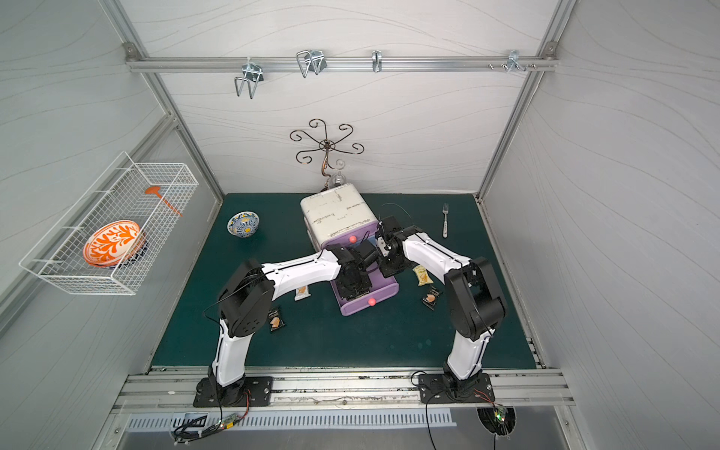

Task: Take the cookies out of the drawer
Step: Pick up the cookie from the drawer, then place the cookie at the center of the board.

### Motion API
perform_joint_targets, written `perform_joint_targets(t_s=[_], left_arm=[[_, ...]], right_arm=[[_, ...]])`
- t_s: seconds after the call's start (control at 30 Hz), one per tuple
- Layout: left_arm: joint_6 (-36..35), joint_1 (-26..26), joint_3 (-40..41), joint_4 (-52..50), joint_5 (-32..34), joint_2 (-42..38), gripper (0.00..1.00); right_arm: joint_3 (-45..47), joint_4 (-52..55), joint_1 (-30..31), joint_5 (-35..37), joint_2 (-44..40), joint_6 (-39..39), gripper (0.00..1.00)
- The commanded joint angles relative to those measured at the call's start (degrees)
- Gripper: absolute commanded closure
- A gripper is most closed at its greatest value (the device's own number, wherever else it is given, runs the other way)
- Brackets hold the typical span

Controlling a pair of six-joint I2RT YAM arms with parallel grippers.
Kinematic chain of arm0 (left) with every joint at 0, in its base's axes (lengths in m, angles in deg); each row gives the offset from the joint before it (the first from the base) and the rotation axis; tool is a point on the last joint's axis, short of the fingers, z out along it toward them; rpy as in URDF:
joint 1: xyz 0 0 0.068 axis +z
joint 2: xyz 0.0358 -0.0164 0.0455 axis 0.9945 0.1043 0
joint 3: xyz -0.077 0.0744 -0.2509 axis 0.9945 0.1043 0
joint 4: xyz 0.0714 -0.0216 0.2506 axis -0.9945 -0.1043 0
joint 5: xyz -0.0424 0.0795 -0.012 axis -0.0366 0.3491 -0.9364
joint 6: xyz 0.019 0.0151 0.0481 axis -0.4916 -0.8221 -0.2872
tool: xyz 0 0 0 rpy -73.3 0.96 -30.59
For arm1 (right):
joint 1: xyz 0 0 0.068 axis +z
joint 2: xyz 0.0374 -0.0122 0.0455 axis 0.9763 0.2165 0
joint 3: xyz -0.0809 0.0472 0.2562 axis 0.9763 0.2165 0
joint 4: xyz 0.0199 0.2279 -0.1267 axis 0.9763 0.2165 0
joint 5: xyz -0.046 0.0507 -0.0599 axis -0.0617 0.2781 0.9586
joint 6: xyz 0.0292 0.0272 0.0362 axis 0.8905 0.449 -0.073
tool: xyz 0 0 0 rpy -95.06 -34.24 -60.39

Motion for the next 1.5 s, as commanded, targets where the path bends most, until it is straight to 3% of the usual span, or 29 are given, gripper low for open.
perform_joint_targets(t_s=[0.0,0.33,0.73,1.07,1.13,1.27,1.47], left_arm=[[-1.6,0.7,-2.5,-1.3,2.7,-6.5,0.73],[-1.4,0.6,3.2,-6.4,5.9,-20.2,0.72],[2.7,-0.2,24.8,-4.7,6.3,-39.6,0.72],[3.0,-1.4,38.1,5.6,4.0,-37.3,0.69],[3.9,-1.4,40.1,7.5,3.9,-36.4,0.61],[4.4,-1.5,41.2,10.3,3.8,-35.7,0.31],[2.3,-2.1,34.1,6.1,4.9,-36.4,0.23]], right_arm=[[-1.5,-0.7,0.4,-2.2,0.3,0.0,1.00],[-2.3,-0.3,0.4,-2.1,0.8,0.2,1.00],[-2.5,-2.0,0.4,-2.6,1.3,3.3,1.00],[-0.6,-8.6,0.5,-2.7,2.5,4.4,1.00],[0.0,-10.1,0.4,-2.7,2.8,4.3,1.00],[0.7,-11.9,0.4,-2.7,3.4,3.9,1.00],[1.1,-12.9,0.3,-2.9,3.5,3.3,1.00]])
